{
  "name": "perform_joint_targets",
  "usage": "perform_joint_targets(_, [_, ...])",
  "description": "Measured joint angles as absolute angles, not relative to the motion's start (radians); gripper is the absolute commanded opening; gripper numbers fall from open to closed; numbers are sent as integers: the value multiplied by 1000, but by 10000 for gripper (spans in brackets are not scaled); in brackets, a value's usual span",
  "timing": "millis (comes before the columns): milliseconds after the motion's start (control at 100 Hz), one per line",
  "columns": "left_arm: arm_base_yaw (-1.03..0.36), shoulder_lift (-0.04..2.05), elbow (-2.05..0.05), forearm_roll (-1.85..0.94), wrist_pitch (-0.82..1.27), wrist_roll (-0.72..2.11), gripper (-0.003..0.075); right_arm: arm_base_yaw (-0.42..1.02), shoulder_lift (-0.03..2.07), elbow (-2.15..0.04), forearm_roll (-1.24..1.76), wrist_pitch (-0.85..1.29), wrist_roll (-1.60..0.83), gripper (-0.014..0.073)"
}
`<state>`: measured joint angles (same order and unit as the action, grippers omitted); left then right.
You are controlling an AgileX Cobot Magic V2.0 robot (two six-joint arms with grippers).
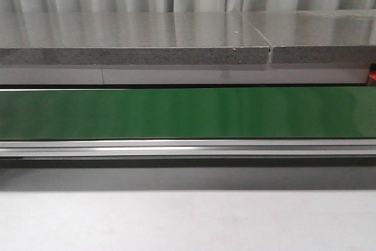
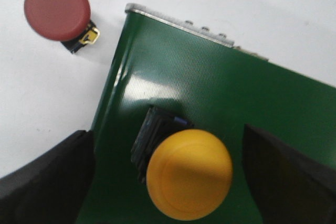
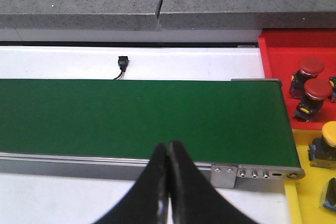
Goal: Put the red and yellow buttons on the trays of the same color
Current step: 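Carry the yellow button over the belt's near end with the left gripper, then set the yellow button on the belt and open the left gripper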
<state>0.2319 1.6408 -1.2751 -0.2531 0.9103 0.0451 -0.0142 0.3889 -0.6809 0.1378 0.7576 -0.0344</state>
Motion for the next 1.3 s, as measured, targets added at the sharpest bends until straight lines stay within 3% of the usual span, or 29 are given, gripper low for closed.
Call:
perform_joint_targets(240, [239, 1621, -1327, -313, 876, 13, 554, -14, 389, -681, 138, 758, -34, -67])
perform_joint_targets(510, [343, 1630, -1343, -315, 879, -50, 553, -14, 389, -681, 138, 758, -34, -67])
perform_joint_targets(750, [406, 1713, -1345, -315, 881, -165, 553, -14, 389, -681, 138, 758, -34, -67])
perform_joint_targets(1300, [410, 1941, -1477, -332, 904, -302, 553, -14, 389, -681, 138, 759, -34, -67])
